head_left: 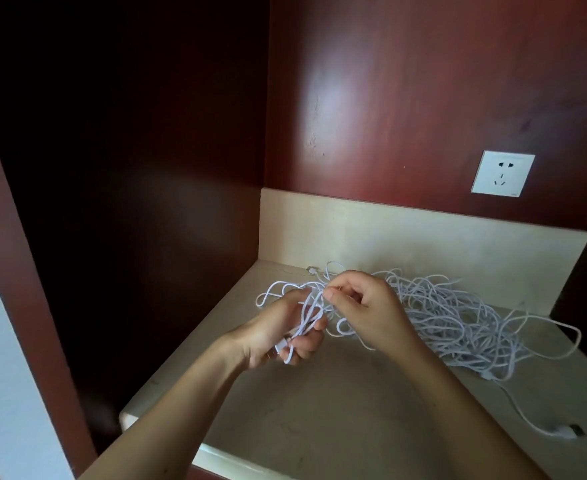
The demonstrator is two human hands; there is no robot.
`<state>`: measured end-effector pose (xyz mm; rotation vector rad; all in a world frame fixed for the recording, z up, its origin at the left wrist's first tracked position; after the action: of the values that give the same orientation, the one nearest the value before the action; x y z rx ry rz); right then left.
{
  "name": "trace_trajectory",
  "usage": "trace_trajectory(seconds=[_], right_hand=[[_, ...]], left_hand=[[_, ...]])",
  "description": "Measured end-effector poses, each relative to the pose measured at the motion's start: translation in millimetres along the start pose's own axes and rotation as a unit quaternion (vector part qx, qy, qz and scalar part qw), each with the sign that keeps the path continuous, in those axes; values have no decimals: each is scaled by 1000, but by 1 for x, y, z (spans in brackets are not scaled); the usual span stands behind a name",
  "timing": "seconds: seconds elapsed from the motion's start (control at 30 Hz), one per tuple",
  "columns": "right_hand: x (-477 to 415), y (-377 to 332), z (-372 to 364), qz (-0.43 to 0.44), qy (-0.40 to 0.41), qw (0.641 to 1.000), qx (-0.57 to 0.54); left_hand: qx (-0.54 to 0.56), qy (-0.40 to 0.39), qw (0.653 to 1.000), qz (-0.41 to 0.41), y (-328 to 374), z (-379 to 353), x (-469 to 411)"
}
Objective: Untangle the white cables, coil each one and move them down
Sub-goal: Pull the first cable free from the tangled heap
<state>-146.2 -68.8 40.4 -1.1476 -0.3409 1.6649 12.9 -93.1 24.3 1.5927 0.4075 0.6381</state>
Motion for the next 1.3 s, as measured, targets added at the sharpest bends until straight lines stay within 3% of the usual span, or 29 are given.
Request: trace_trajectory(seconds=[0.07,0.2,0.3,0.47,0.57,0.7,0.8,0.87,1.0,1.07,1.17,1.3], right_hand=[[2,1,-5,-6,3,1000,-11],[2,-1,-9,-21,-11,999,-34],[4,0,-8,-21,-66,996,-54],[8,4,-8,-80,-113,988,-71],[10,3,-7,-111,-140,980,-90],[18,3,-16,-108,-174,976,-71],[26,7,-24,-106,-162,978,-79],[30,12,-29,-103,-192,975,-45],[37,18,-33,-100,-240,965,-3],[39,15,-30,-104,-276,955,6],[37,2,-21,-96,-314,945,6],[25,-21,-4,-68,-252,964,-58]], left_hand=[[-3,-12,1000,-2,-3,-2,1],[-163,2,985,-63,-7,-2,7],[-218,67,971,-67,-6,1,8],[-169,194,961,-104,1,10,7],[-169,269,935,-159,2,10,2],[-26,342,923,-176,3,21,-6],[164,287,930,-160,6,23,-11],[268,260,914,-159,7,23,-13],[346,258,887,-163,3,27,-14],[313,291,886,-180,1,33,-18],[179,375,886,-207,-6,44,-22],[-9,397,903,-165,-17,46,-22]])
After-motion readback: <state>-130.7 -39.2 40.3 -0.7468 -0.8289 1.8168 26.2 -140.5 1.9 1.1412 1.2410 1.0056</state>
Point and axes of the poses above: each hand's wrist, its own x-axis away from the middle knuckle, its own z-axis out of the back of the hand, y = z × x, the point moved 2 cm from there along -x, towards the middle knuckle, and after that the axes turned 1 degree about -y, right-handed, at the moved point
